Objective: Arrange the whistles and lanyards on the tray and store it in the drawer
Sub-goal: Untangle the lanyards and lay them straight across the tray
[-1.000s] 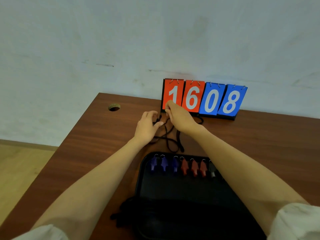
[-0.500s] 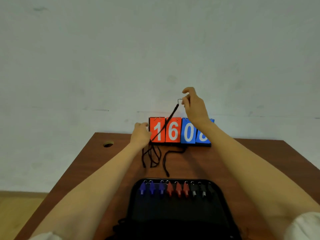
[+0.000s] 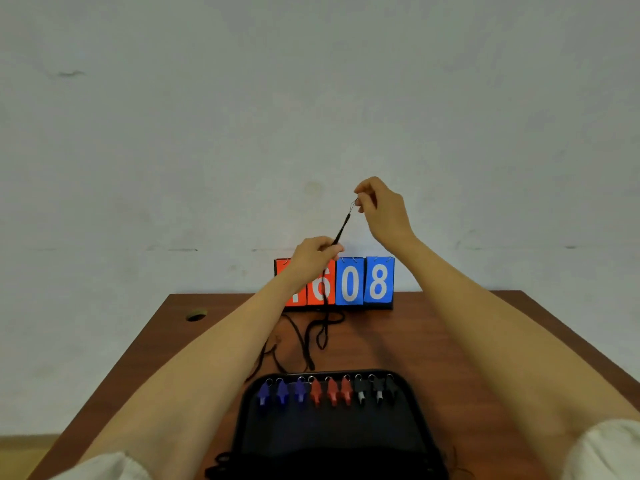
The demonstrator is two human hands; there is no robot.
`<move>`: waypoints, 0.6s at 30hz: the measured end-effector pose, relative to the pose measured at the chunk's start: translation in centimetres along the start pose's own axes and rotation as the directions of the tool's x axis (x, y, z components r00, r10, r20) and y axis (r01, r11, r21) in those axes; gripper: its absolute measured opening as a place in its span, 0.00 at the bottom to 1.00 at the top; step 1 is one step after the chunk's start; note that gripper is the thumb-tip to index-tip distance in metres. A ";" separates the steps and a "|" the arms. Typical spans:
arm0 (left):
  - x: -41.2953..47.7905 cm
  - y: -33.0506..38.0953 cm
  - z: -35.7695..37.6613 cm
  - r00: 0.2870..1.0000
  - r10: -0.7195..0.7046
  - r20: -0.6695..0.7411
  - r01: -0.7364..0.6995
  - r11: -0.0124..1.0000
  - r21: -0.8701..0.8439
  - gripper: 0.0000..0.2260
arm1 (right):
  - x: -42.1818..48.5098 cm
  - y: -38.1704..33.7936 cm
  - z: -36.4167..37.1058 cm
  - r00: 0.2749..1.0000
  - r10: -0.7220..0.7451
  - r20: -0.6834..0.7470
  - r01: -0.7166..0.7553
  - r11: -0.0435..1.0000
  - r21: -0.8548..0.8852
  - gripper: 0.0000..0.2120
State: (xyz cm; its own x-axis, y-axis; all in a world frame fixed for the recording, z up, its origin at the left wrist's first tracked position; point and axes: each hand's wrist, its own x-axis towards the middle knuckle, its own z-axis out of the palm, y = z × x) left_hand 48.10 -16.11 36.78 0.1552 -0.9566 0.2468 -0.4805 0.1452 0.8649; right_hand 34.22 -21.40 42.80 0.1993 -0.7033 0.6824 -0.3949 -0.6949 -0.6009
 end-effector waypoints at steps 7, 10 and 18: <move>-1.7 -1.9 -3.4 0.974 -0.003 -0.227 0.040 0.986 0.160 0.12 | -0.5 1.4 -4.7 0.993 0.010 -0.115 -0.032 0.981 -0.192 0.09; -2.9 -2.6 -4.6 0.968 0.031 -0.250 0.043 0.958 0.283 0.14 | -2.0 2.9 -5.7 0.994 0.011 -0.105 -0.046 0.939 -0.341 0.09; -7.2 -8.4 -5.6 0.963 -0.022 -0.269 0.203 0.714 0.669 0.14 | -8.9 7.8 -6.5 0.994 0.102 0.024 -0.068 0.798 -0.599 0.10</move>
State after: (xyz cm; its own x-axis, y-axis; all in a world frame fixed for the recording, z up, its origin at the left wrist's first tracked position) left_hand 55.85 -9.04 30.17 0.3922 -0.8563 0.3360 -0.8896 -0.2601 0.3755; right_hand 23.54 -19.59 34.72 0.1796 -0.7741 0.6070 -0.8655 -0.4177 -0.2766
